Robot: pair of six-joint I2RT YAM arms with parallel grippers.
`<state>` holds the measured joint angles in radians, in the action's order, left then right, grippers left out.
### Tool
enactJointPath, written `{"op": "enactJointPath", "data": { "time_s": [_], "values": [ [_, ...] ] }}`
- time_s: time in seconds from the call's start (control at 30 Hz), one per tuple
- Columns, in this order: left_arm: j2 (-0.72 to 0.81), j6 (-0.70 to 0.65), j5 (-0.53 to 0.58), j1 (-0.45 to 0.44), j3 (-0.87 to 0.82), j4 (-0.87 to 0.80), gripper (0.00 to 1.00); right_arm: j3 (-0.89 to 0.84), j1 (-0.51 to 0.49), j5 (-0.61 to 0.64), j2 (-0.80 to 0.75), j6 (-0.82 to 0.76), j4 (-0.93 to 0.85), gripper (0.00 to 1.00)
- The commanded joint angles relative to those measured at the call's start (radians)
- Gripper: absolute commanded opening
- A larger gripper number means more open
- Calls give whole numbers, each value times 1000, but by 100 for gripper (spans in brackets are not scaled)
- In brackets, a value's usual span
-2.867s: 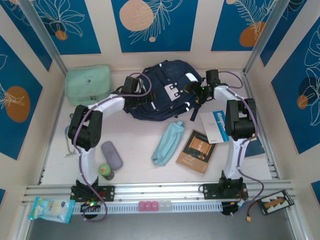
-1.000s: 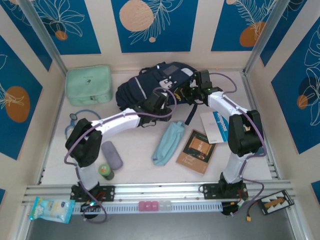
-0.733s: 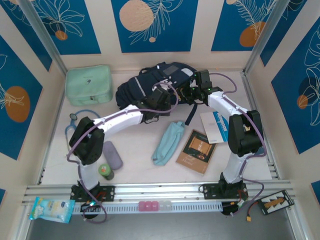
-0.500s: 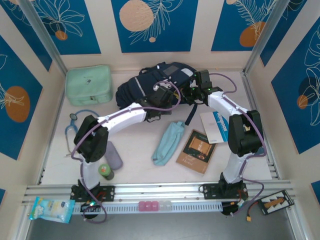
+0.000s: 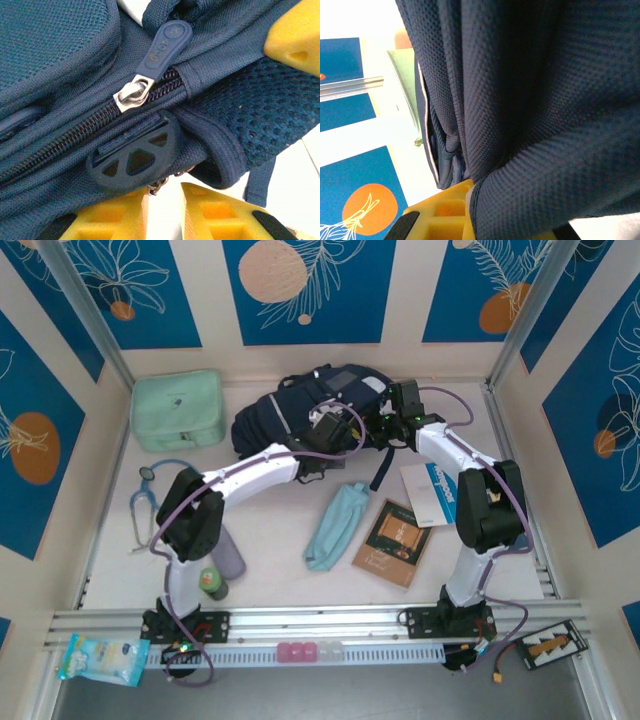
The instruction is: Pack books, pencil case, and school supplies into a backpack
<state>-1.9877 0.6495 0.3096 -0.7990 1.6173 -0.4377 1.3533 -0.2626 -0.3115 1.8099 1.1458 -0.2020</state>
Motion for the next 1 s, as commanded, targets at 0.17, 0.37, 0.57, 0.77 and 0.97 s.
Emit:
{"op": "enactJointPath", "data": {
  "time_s": [0.17, 0.37, 0.57, 0.77, 0.97],
  "values": [
    [-57, 30, 129, -3, 79, -47, 20, 47, -16, -126, -63, 41, 68, 0],
    [-76, 16, 136, -3, 99, -41, 25, 46, -23, -139, -70, 42, 71, 0],
    [-89, 11, 155, -3, 118, -50, 12, 46, -26, -130, -72, 36, 67, 0],
    [-52, 1, 137, -3, 76, -69, 0, 54, -3, -61, -63, -6, 26, 0],
    [33, -35, -27, 12, -28, -45, 0, 69, 31, 8, -52, -69, -26, 0]
  ]
}}
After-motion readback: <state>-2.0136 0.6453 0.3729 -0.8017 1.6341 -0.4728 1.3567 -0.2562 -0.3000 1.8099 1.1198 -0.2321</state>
